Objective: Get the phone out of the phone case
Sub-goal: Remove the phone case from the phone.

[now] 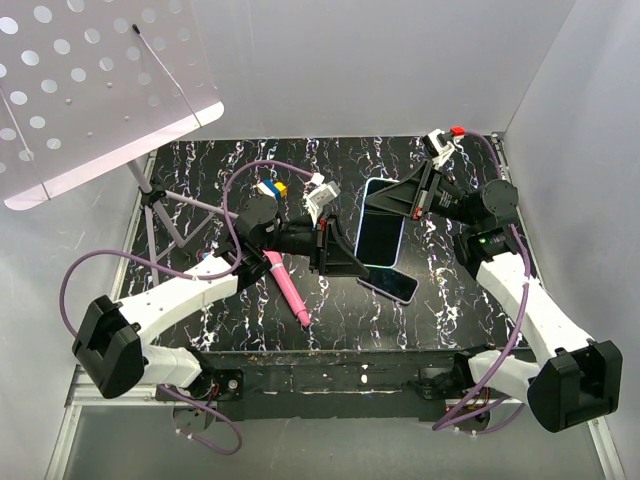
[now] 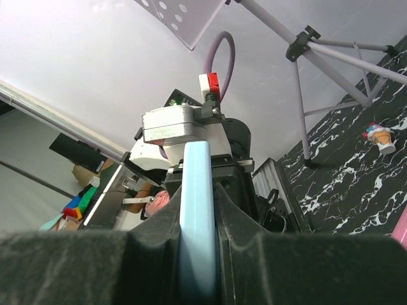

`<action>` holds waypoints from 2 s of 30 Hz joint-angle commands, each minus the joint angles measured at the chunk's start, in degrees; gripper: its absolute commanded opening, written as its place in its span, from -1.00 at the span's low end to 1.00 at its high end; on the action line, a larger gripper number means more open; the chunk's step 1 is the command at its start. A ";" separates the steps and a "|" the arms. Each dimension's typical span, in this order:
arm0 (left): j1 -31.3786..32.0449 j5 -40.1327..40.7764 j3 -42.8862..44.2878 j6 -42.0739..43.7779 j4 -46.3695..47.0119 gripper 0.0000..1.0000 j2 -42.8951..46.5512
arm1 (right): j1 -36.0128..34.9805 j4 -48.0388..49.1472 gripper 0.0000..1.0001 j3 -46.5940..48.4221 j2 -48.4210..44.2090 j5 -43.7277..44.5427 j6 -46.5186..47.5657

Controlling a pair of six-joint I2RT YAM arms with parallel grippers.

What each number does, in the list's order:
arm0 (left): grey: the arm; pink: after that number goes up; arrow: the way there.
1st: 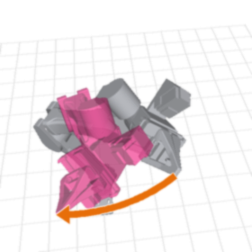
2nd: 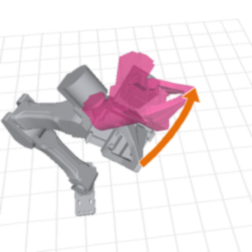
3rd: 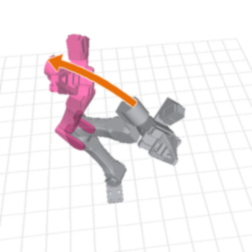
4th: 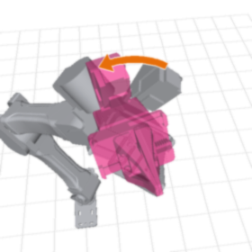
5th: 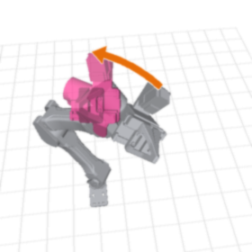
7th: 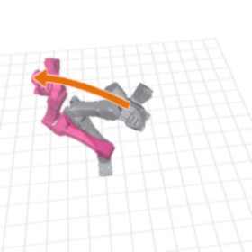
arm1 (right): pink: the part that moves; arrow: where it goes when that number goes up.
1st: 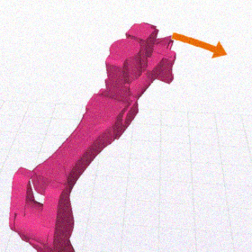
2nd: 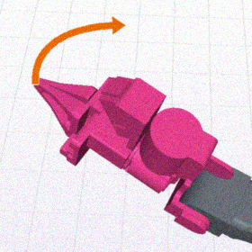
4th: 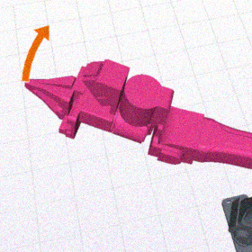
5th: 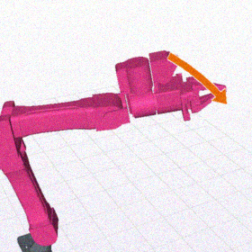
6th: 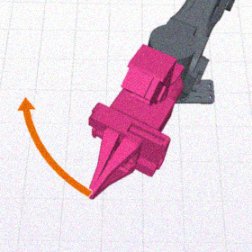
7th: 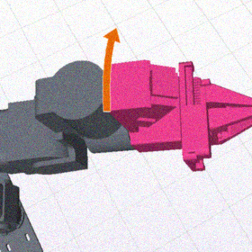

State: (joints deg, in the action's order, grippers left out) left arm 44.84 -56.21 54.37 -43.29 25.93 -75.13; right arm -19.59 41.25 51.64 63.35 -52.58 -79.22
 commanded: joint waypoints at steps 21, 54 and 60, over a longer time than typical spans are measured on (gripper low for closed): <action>-10.65 14.54 -3.83 -1.45 1.32 -1.00 -15.13 | -3.96 30.10 -0.97 0.48 1.51 -2.36 -38.28; -11.00 5.50 -7.18 1.54 20.59 -1.00 -6.79 | -3.87 25.21 -0.97 -3.83 5.29 -5.07 -36.72; -10.91 3.73 -11.81 -8.74 24.69 -0.18 -1.26 | -3.87 11.75 -0.97 -1.28 4.76 -5.17 -22.38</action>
State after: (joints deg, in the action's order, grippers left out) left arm 37.67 -61.30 46.15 -47.64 51.22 -80.05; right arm -21.12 57.04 46.28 71.00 -48.62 -99.44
